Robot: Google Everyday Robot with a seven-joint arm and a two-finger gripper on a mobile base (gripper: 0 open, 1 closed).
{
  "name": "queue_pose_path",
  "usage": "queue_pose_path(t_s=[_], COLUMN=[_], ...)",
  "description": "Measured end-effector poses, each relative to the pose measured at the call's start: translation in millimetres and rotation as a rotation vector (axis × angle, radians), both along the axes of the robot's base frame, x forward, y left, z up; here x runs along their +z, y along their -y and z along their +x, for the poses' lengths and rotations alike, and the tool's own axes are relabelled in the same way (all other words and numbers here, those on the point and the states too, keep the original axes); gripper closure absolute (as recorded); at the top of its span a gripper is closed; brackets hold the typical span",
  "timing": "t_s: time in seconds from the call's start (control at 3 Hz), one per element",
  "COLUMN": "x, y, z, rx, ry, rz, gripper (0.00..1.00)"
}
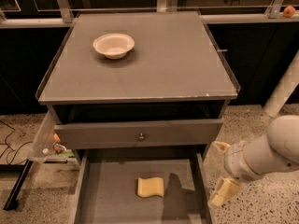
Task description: Pick sponge from middle drawer and place on counter
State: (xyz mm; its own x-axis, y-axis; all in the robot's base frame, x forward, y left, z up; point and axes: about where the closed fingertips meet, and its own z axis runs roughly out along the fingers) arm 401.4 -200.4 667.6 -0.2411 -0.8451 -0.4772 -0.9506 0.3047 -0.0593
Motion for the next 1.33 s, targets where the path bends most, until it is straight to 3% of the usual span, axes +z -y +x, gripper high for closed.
queue_pose_path(t_s=[0.67,1.0,1.33], x=[-121,-175,-175], y=[-47,-71,-71], z=[23,22,22], rx=[0.029,0.046,0.047], ry=[-0.014,-0.067,-0.067], rz=[0.117,0.176,0.176], gripper=[0.0,0.0,0.0])
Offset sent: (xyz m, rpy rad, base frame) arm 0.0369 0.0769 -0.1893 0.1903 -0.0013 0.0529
